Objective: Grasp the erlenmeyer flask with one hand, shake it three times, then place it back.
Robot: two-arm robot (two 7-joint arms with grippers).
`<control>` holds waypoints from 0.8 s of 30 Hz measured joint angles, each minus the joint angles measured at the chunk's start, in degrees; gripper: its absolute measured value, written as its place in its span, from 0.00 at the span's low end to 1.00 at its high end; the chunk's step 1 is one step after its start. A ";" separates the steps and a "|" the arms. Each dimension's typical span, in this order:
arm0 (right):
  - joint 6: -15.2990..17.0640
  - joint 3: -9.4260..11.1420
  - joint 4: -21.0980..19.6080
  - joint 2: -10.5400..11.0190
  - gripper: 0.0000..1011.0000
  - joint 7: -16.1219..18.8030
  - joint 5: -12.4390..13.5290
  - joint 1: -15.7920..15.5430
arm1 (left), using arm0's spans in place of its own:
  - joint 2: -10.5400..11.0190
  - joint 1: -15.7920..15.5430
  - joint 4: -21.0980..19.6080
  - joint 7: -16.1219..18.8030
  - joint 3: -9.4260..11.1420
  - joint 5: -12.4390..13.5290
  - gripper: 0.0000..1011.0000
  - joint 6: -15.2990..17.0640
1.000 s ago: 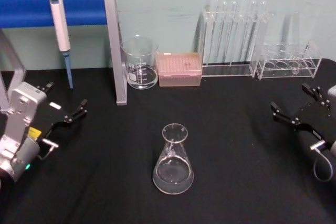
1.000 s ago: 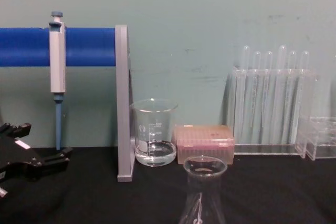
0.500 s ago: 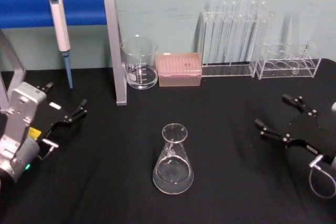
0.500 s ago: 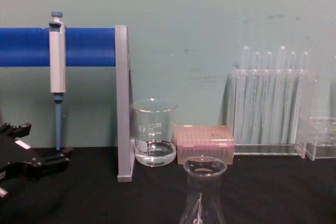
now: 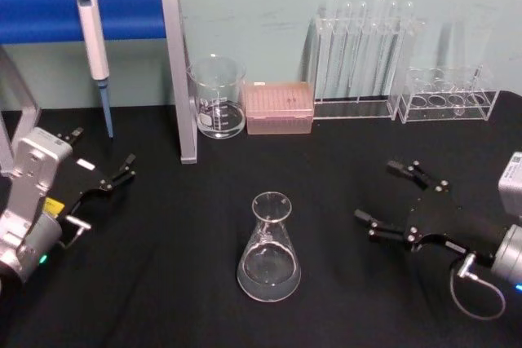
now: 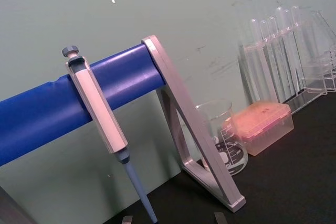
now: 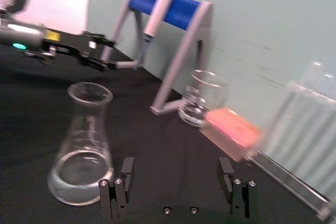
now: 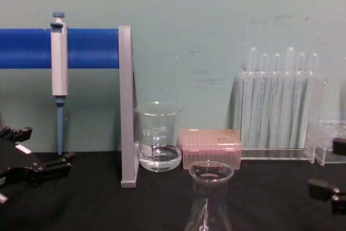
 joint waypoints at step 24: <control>-1.31 -4.97 4.47 -4.99 0.99 13.55 3.28 5.83 | 0.00 0.00 0.00 0.00 0.00 0.00 0.99 0.00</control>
